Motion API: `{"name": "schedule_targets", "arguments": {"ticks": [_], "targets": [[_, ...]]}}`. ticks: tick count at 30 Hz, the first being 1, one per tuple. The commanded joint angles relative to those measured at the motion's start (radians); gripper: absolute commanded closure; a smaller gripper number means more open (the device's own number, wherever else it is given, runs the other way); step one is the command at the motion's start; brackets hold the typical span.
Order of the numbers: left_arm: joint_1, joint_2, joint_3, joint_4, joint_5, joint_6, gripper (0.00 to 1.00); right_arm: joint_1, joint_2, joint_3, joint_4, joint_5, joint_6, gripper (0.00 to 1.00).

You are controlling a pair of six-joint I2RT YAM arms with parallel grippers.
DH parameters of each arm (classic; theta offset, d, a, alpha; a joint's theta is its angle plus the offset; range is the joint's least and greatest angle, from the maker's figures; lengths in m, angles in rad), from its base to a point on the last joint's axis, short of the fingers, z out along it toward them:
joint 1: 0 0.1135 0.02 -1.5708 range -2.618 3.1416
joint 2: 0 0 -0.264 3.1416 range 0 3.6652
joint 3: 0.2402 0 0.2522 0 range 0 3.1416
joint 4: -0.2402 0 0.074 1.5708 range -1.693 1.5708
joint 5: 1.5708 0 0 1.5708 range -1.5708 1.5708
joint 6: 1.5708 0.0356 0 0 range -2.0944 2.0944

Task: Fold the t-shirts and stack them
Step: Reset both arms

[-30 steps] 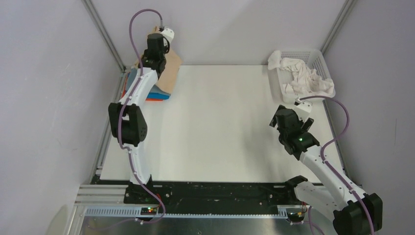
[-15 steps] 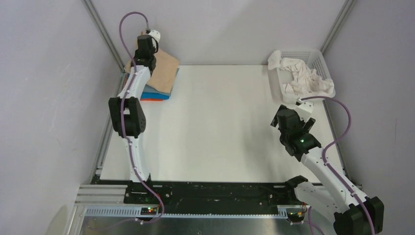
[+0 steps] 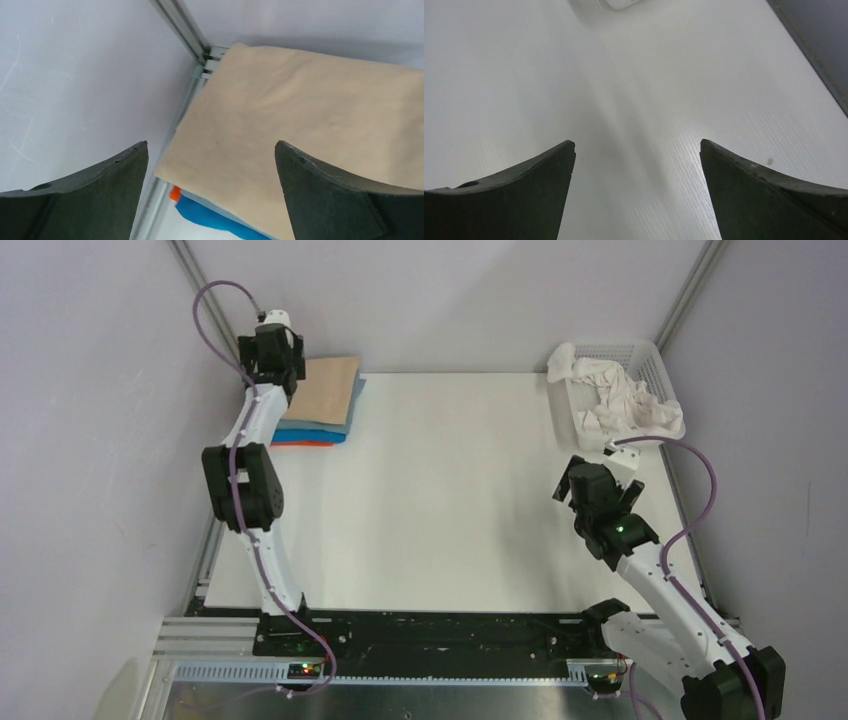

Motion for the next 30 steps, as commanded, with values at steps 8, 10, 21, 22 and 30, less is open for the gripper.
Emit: {"name": "schedule_targets", "arguments": {"ticks": [8,10,21,22,30], "targets": [[-0.2,-0.564,-0.411,0.112,0.034,-0.323,0.0,-0.017,-0.01,0.021,-0.096,-0.231,0.012,0.01],[-0.264,-0.703,-0.579,0.062,0.071,-0.391,0.0,-0.017,-0.009,0.021,-0.1,-0.258,0.017,0.0],[-0.606,-1.32,-1.319,0.023,0.071,-0.696,0.0,-0.011,-0.004,0.0,-0.1,-0.287,0.007,0.01],[-0.608,-1.383,-1.377,0.02,0.073,-0.705,0.0,-0.009,-0.005,-0.008,-0.091,-0.284,0.007,0.01],[-0.609,-1.501,-1.438,0.006,0.036,-0.699,0.0,-0.007,-0.063,-0.067,0.007,-0.281,0.012,0.01]]}}
